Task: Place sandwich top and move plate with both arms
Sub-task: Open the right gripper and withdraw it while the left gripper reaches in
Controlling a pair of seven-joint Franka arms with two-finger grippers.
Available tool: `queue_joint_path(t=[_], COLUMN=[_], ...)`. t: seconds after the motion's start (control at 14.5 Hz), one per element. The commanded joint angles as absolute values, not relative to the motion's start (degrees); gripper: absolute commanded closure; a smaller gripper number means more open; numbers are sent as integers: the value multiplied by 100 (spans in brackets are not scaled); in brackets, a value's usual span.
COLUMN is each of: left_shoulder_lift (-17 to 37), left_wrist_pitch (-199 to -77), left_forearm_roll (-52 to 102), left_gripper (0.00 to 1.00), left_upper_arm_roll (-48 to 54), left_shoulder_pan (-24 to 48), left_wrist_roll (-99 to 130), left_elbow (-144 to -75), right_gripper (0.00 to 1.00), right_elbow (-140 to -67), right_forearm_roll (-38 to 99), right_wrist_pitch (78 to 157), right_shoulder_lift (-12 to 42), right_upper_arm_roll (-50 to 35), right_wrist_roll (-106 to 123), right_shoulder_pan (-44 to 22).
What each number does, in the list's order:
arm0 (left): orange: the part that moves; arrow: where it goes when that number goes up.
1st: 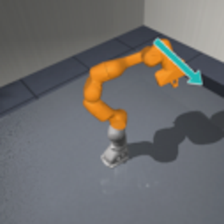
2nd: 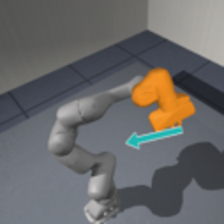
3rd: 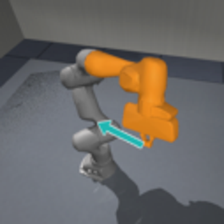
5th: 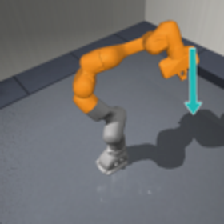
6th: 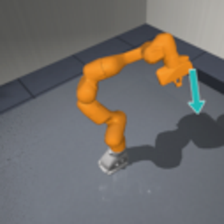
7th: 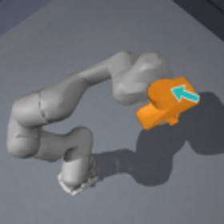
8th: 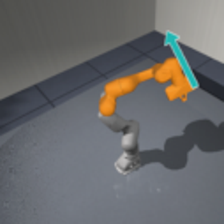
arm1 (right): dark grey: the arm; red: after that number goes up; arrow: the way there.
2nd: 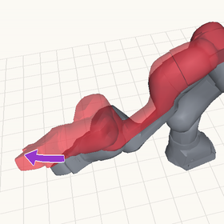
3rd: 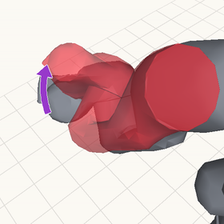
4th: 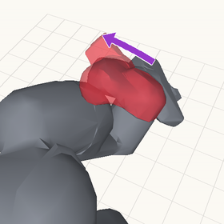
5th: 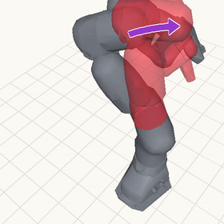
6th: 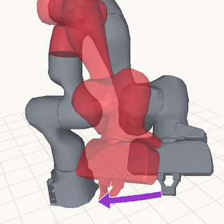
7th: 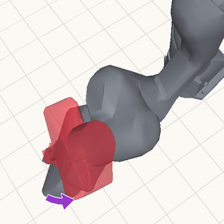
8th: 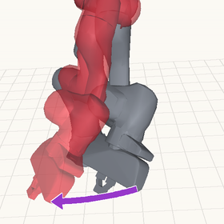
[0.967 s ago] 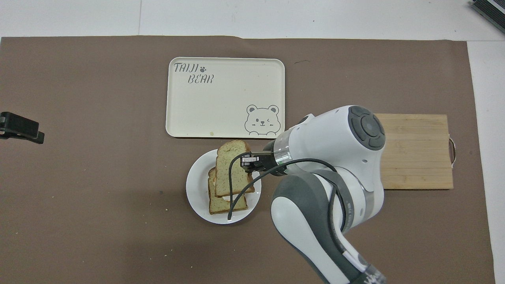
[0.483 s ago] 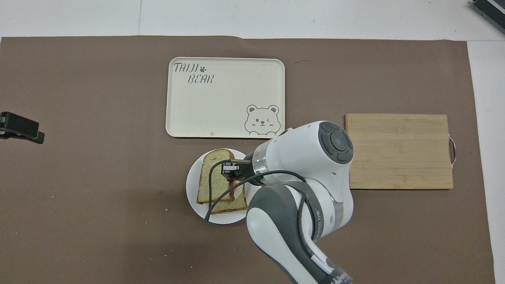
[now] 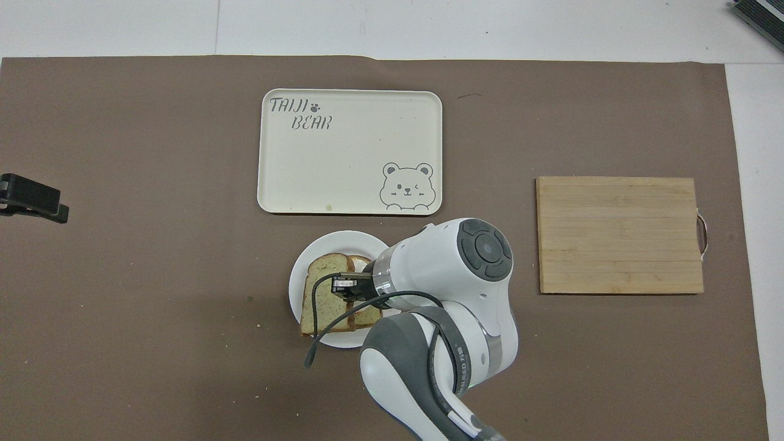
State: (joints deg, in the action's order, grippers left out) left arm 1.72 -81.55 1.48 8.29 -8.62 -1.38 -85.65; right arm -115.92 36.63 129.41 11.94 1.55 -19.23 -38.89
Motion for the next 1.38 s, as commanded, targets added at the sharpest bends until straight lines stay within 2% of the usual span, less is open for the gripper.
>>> queue_joint_path(t=[0.0, 0.48, 0.55, 0.62, 0.69, 0.9, 1.31], left_shoulder_lift=[88, 88, 88, 88, 88, 88, 88], left_wrist_pitch=[-8139, -8139, -8139, -8139, -8139, -8139, -8139], left_forearm_roll=[123, 123, 123, 123, 123, 123, 123], left_gripper=[0, 0, 0, 0, 0, 0, 0], left_upper_arm_roll=[853, 853, 853, 861, 853, 853, 861], left_shoulder_pan=[-914, -905, -905, -914, -905, -905, -905], left_wrist_roll=[-88, -88, -88, -88, -88, -88, -88], left_elbow=[-8604, -8604, -8604, -8604, -8604, -8604, -8604], right_gripper=[100, 100, 69, 5, 0, 0, 0], right_elbow=[-11637, -11540, -11523, -11514, -11505, -11391, -11399], right_forearm_roll=[3797, 3771, 3771, 3762, 3736, 3499, 2138], right_wrist_pitch=[13322, 13315, 13307, 13315, 13315, 13315, 13035], right_shoulder_lift=[1318, 1450, 1450, 1450, 1415, 1284, 818], right_upper_arm_roll=[167, 176, 167, 176, 202, 246, 255], right_wrist_roll=[-1670, -1415, -1424, -1433, -1398, -1397, -1424], right_shoulder_pan=[-3885, -3595, -3569, -3568, -3577, -3420, -2796])
